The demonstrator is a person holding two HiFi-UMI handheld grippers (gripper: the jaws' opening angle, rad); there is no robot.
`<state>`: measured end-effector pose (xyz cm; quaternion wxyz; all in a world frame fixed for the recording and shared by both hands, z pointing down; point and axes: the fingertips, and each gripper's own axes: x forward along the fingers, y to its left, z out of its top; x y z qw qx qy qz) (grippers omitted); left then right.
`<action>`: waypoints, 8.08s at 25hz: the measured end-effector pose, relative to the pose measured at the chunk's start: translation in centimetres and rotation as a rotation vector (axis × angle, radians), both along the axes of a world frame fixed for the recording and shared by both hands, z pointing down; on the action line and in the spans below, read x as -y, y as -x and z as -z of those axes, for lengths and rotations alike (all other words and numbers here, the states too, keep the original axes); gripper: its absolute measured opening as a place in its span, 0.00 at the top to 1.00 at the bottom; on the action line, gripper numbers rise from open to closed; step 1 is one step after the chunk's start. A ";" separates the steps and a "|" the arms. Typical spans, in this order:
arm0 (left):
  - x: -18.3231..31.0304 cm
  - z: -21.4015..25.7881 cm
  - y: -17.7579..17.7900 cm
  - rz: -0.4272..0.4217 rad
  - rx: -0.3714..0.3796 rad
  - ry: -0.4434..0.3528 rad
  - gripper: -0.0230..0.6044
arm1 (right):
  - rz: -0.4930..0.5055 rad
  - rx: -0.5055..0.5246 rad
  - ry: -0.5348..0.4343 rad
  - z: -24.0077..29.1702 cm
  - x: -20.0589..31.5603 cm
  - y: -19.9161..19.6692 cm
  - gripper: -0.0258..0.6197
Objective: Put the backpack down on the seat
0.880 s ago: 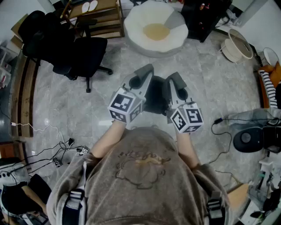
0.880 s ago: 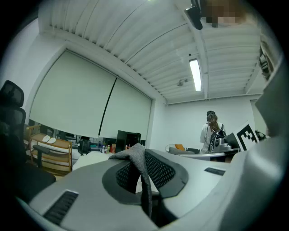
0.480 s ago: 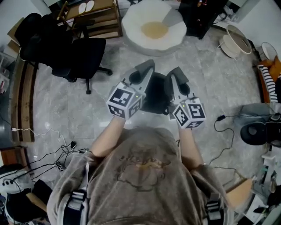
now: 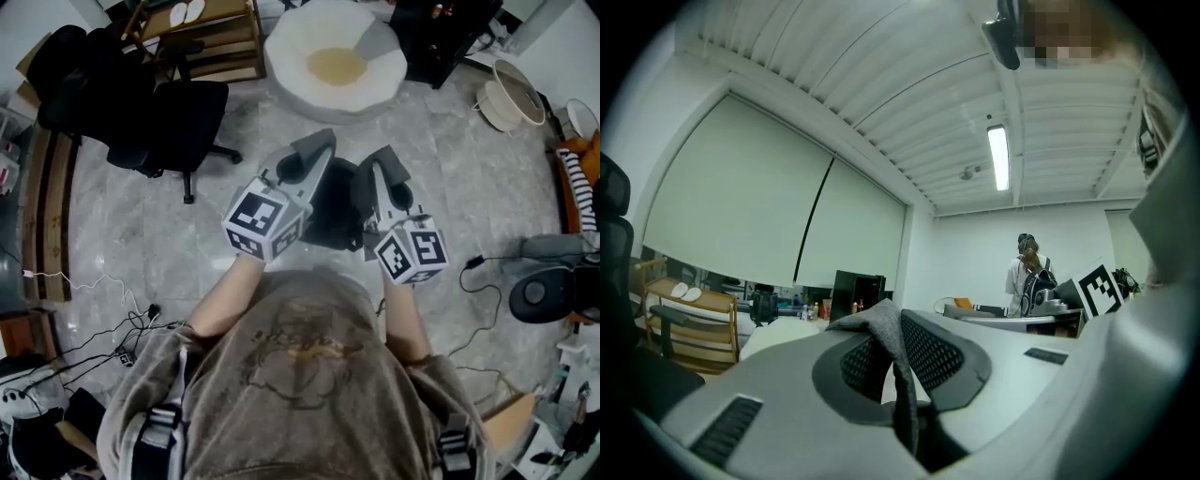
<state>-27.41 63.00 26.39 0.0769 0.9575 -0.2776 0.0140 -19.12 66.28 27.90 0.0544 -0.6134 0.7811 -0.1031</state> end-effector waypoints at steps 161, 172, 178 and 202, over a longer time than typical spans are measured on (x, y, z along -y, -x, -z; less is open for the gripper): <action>107.7 -41.1 -39.5 0.117 0.131 0.112 0.91 | 0.121 -0.033 0.181 -39.8 108.4 -36.7 0.91; 108.3 -44.6 -40.3 0.155 0.134 0.115 0.89 | 0.083 -0.053 0.194 -43.3 109.0 -37.2 0.86; 108.5 -44.8 -39.7 0.208 0.130 0.136 0.81 | 0.012 -0.081 0.223 -43.7 108.7 -38.0 0.76; 105.2 -42.4 -38.6 0.248 0.140 0.278 0.66 | -0.059 -0.029 0.345 -41.0 105.6 -37.4 0.65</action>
